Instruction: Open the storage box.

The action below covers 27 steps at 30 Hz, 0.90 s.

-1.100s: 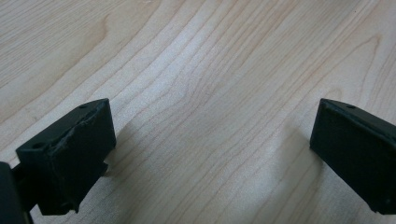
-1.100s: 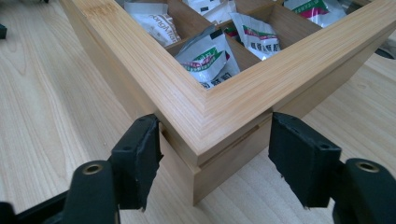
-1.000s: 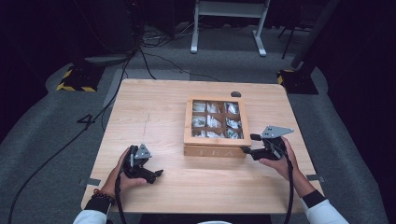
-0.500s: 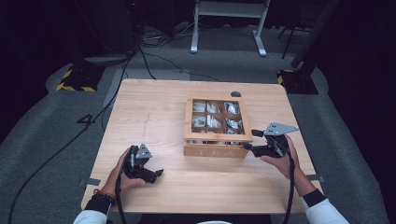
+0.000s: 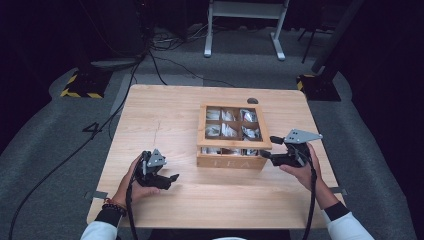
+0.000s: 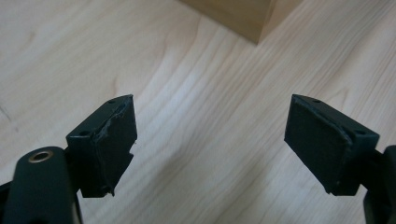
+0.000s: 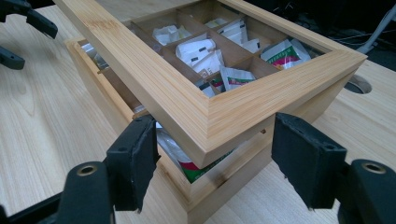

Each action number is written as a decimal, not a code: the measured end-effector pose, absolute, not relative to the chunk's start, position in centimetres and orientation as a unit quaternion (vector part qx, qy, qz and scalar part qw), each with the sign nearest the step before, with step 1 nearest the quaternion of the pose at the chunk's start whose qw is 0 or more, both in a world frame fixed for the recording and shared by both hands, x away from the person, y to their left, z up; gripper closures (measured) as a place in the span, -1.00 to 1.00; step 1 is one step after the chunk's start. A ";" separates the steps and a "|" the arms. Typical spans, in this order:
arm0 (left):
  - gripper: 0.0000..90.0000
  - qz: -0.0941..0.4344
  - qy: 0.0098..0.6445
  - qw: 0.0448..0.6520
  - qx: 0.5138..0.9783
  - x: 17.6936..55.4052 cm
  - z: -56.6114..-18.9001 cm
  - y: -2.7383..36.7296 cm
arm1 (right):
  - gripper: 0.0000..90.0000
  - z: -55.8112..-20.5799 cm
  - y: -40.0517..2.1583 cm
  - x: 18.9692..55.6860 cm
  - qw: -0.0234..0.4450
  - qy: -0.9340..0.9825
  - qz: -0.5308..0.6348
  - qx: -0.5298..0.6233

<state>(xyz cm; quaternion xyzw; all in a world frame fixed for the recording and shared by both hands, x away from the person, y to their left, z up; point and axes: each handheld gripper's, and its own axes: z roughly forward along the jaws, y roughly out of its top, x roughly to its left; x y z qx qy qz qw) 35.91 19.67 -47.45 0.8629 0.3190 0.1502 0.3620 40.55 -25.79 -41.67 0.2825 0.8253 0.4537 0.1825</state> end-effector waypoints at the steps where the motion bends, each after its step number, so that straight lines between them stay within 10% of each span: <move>1: -0.61 0.150 0.319 0.362 0.863 35.9 -47.4 19.7 | -0.29 -41.7 -25.8 40.5 0.183 0.825 0.454 0.282; 27: -0.55 0.222 0.250 0.431 0.838 39.8 -41.5 12.9 | -0.30 -40.3 -25.7 40.9 0.186 0.812 0.472 0.289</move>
